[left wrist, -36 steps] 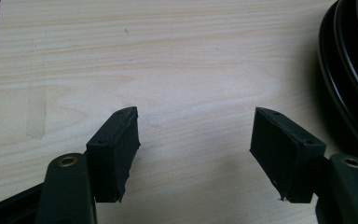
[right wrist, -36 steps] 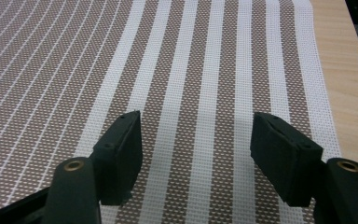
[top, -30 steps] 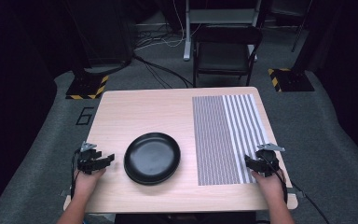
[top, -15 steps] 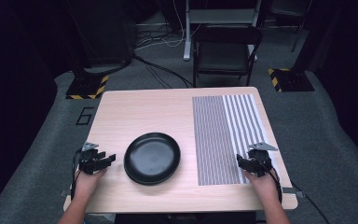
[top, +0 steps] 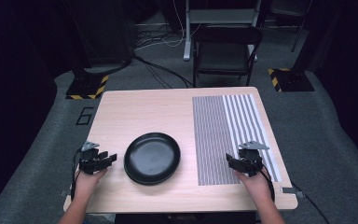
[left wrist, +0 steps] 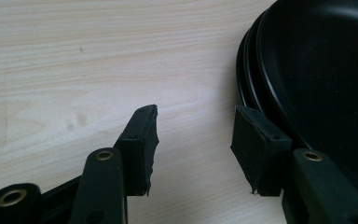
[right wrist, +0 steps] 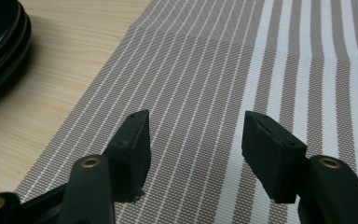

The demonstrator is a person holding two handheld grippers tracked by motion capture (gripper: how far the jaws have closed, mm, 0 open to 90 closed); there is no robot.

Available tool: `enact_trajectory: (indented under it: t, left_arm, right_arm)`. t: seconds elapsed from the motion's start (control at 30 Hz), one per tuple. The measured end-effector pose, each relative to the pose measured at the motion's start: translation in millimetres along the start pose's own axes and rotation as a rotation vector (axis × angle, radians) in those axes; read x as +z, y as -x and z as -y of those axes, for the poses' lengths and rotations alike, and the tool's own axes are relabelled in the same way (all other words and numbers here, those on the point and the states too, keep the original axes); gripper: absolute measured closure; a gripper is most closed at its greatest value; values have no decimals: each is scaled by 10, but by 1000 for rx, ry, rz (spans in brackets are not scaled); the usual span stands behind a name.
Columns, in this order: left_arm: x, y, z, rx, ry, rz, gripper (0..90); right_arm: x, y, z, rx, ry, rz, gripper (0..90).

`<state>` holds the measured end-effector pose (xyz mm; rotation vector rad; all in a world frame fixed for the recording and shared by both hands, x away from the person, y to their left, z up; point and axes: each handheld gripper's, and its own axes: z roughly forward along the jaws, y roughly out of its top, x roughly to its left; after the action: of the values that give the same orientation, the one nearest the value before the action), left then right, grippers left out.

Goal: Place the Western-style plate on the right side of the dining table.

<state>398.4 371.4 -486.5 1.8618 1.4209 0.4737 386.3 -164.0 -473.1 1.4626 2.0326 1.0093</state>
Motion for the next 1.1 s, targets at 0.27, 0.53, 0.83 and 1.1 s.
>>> enact_trajectory:
  t: [0.27, 0.53, 0.83, 1.1]
  left_arm:
    - [-37, 33, -15, 6, 20, 21, 519]
    - [-47, 87, -23, 17, 22, 35, 553]
    - [-54, 111, -28, 13, 28, 62, 590]
    - [-66, 135, -41, -16, 23, 99, 652]
  right_arm:
    - [29, -160, -97, -28, -10, -42, 421]
    - [78, -306, -198, -14, 0, -90, 432]
    - [210, -520, -279, -26, -2, -126, 467]
    - [313, -699, -329, -8, -11, -172, 525]
